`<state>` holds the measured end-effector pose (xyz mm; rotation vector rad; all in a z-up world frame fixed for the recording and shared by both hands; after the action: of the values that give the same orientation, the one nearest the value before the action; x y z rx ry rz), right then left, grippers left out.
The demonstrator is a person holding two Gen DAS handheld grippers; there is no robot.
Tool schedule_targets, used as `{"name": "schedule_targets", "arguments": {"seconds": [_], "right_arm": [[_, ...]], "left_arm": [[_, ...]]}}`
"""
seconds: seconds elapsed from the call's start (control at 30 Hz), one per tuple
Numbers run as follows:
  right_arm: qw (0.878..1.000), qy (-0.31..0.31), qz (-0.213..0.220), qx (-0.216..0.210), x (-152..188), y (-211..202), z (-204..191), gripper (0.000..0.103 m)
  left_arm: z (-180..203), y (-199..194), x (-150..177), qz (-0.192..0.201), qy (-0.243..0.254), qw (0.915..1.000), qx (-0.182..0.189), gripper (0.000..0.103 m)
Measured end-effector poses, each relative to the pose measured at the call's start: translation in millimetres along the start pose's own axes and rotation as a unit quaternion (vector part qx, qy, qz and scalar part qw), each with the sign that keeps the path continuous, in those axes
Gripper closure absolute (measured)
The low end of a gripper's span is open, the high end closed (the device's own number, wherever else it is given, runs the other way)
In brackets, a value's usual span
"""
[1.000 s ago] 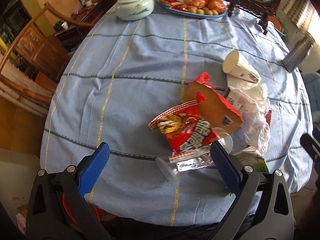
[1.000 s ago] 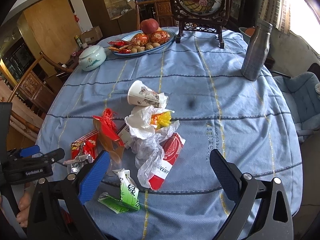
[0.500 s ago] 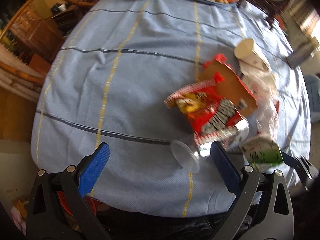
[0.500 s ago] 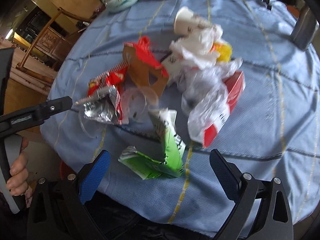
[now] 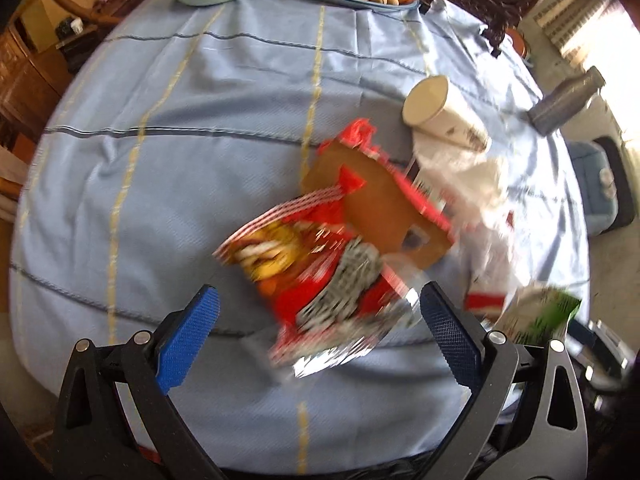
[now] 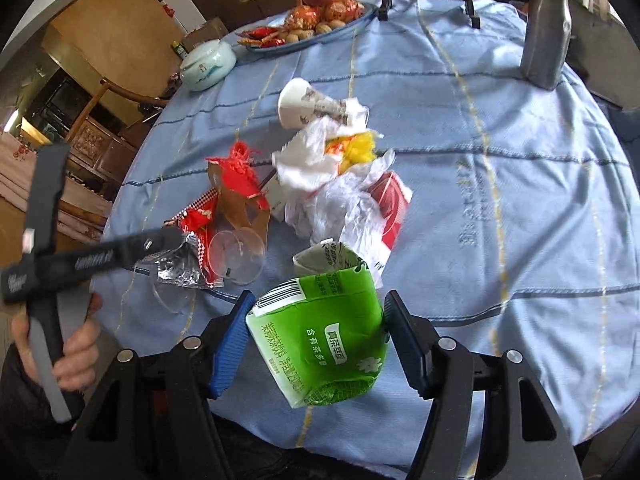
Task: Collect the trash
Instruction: 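Grasp the red snack bag with the left tool while the right tool grasps the green carton, then carry both items to the red wastebasket and open both tools to drop them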
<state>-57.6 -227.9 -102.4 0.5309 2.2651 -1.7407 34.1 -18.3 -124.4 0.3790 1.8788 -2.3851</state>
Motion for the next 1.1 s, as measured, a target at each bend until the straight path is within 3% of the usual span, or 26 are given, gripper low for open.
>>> {"name": "schedule_targets", "arguments": {"seconds": [0.13, 0.23, 0.33, 0.47, 0.73, 0.83, 0.9, 1.03, 1.1], "right_arm": [[1.0, -0.019, 0.016, 0.005, -5, -9, 1, 0.037], [0.999, -0.029, 0.03, 0.002, -9, -19, 1, 0.037], [0.998, -0.034, 0.057, -0.008, -17, -30, -1, 0.038], [0.995, -0.046, 0.086, -0.035, -32, -37, -11, 0.037], [0.985, -0.118, 0.07, -0.103, -51, -20, -74, 0.037], [0.976, -0.166, 0.052, -0.134, -53, -8, -114, 0.038], [0.965, -0.206, 0.038, -0.156, -50, 0, -146, 0.038], [0.939, -0.28, 0.007, -0.199, -37, 12, -213, 0.038], [0.921, -0.319, -0.011, -0.222, -24, 16, -248, 0.038]], "left_arm": [[1, 23, -10, -0.025, -0.017, 0.9995, -0.009, 0.008], [-2, 29, -8, -0.034, -0.023, 0.9991, -0.007, 0.022], [-6, 12, -9, -0.006, -0.027, 0.9996, 0.0, 0.033], [-15, -28, -15, 0.045, -0.04, 0.9982, 0.001, 0.033], [-80, -95, 1, 0.117, -0.117, 0.9854, -0.039, 0.033], [-126, -116, 30, 0.13, -0.176, 0.9736, -0.064, 0.033], [-159, -129, 57, 0.137, -0.225, 0.9613, -0.08, 0.033], [-219, -154, 123, 0.149, -0.322, 0.9285, -0.11, 0.033], [-248, -166, 167, 0.154, -0.375, 0.9053, -0.128, 0.033]]}}
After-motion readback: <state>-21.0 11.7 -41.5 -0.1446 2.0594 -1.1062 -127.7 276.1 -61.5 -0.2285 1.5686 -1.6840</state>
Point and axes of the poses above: each gripper's, at about its wrist camera, not at the fingertips, and y roughly the way its jaws point, z to its right, x to its underside, the point moved 5 cm from there along y, roughly the way its jaws point, and after that the axes turned 2 degrees about -y, right-handed, at the moved point
